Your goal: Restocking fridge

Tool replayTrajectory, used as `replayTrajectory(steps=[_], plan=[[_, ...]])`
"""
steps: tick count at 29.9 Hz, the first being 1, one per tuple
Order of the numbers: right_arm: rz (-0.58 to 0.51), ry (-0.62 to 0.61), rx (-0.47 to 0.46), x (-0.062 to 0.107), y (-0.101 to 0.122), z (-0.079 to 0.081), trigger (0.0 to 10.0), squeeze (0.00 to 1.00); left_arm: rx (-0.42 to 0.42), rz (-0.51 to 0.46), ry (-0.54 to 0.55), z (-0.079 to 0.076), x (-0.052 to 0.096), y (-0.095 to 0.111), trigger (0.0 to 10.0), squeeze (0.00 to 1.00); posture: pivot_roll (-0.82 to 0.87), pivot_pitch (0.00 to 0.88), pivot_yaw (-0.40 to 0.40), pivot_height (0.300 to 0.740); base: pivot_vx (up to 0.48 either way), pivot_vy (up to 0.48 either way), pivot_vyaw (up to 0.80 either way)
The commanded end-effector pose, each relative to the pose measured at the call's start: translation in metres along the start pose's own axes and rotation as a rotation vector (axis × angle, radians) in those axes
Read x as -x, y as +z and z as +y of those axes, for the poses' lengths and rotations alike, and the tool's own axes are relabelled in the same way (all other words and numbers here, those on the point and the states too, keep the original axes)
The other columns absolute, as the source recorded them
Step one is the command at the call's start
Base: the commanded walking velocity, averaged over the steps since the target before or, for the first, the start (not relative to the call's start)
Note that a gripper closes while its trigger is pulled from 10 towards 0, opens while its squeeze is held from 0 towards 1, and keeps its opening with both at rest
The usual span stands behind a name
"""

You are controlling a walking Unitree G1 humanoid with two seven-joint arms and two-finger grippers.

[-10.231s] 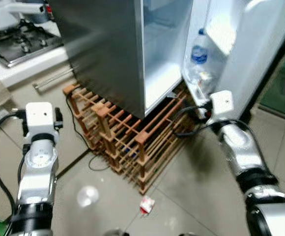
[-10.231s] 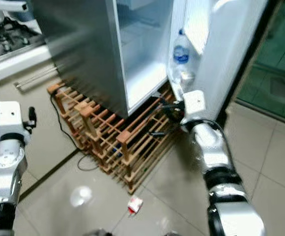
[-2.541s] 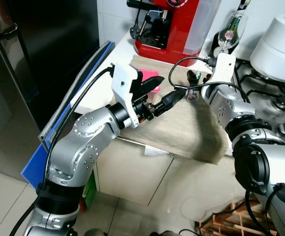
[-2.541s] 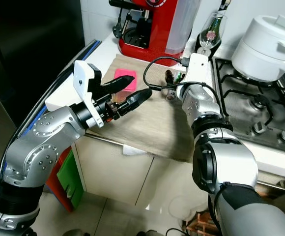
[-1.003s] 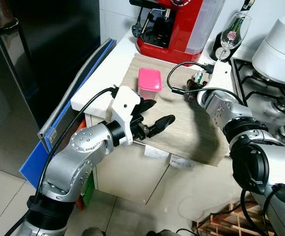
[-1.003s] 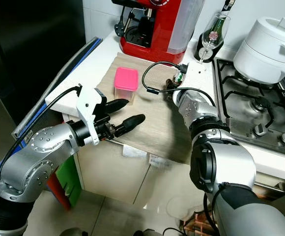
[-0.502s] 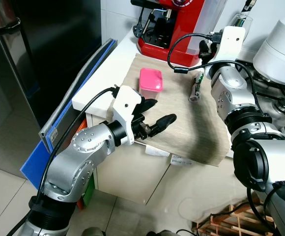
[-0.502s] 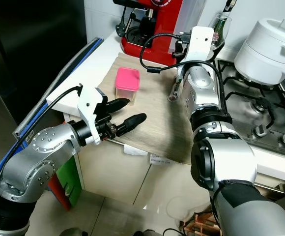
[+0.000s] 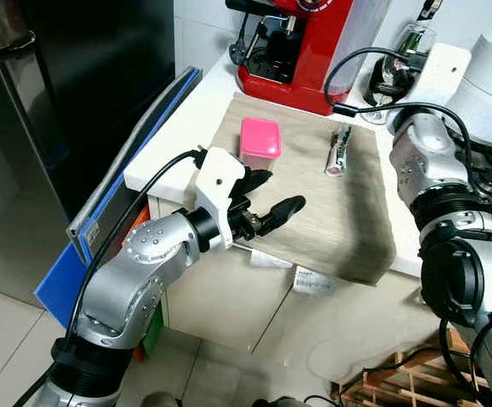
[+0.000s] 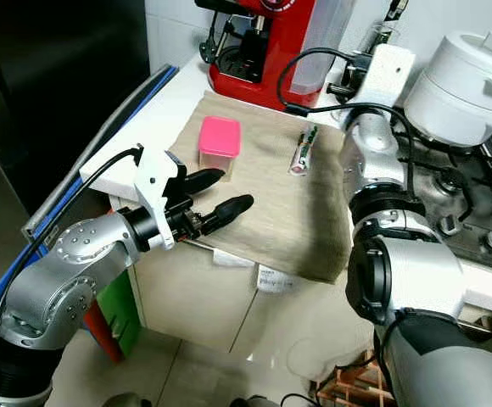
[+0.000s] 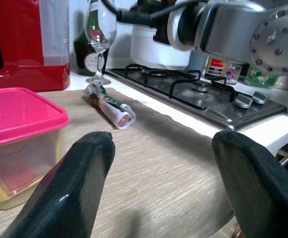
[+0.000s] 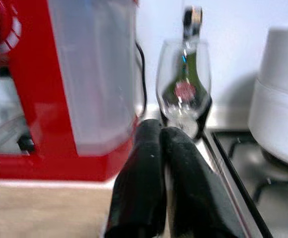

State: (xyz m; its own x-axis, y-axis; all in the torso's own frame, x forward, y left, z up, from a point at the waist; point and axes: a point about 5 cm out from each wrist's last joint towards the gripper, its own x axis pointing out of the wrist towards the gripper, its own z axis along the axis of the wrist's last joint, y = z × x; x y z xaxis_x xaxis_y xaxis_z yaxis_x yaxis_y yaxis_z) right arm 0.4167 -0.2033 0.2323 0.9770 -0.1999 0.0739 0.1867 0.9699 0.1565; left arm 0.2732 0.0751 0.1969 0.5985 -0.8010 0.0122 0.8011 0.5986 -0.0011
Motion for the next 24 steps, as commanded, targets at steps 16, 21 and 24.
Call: replayTrajectory(steps=[16, 21, 24], plan=[[0.288, 0.057, -0.149, 0.008, -0.041, 0.014, 10.0, 1.00, -0.033, 0.009, -0.036, -0.007, 0.001, 0.001, 10.0, 0.00, 0.12, 0.001, -0.144, 0.740, 0.000, 0.000, 0.00], [0.319, 0.078, -0.173, 0.008, -0.040, 0.016, 10.0, 1.00, -0.038, 0.007, -0.034, -0.005, 0.000, 0.001, 10.0, 0.00, 0.11, 0.000, -0.147, 0.740, 0.000, 0.000, 0.00], [0.327, 0.102, -0.161, 0.005, -0.032, 0.016, 10.0, 1.00, -0.041, 0.007, -0.032, -0.004, 0.000, 0.001, 10.0, 0.00, 0.11, 0.000, -0.150, 0.740, 0.000, 0.000, 0.00]])
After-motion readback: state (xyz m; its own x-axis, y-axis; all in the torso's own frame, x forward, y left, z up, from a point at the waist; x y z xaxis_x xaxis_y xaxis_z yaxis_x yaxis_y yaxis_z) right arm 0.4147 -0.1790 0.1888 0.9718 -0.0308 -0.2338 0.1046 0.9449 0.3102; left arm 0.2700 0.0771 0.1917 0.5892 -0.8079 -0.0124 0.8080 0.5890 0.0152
